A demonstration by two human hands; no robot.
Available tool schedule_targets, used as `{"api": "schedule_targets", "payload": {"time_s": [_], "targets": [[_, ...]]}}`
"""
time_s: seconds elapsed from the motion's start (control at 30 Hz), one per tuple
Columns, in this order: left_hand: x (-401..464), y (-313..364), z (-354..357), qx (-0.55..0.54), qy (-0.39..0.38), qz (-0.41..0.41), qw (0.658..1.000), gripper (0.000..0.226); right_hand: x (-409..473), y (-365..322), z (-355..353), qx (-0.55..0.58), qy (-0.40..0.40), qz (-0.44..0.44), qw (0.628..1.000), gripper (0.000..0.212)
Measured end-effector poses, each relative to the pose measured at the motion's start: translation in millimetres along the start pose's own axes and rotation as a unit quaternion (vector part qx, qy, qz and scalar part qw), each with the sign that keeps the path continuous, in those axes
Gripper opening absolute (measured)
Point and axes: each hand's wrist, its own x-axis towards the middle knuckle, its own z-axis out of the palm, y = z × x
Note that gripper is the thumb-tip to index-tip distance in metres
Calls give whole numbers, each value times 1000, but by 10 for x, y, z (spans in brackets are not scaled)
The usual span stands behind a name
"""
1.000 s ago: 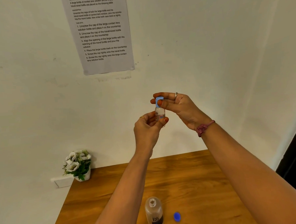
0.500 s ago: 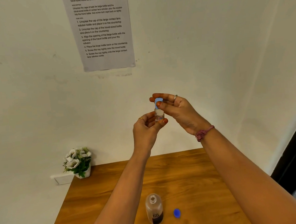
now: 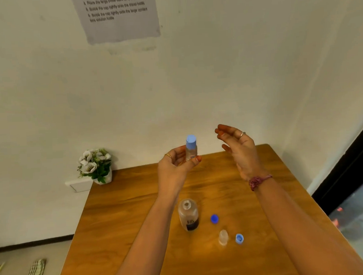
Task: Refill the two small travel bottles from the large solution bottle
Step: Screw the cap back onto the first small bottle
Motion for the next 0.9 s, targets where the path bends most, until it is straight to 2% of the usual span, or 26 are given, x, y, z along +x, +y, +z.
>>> {"api": "schedule_targets", "payload": {"time_s": [0.3,0.6,0.9], "targets": [[-492,-763,-150,48,2,-85,995,45,-435,904,-404,-32,90,83,992,21],[-900,-1407,-242,83,-16,-138,987,40,-775,1369,-681,-98,143,117,978,19],[-1074,-1885,-194,164,-30,-202,965,40,-1095,1731,-991,-149,180,175,957,20]]}}
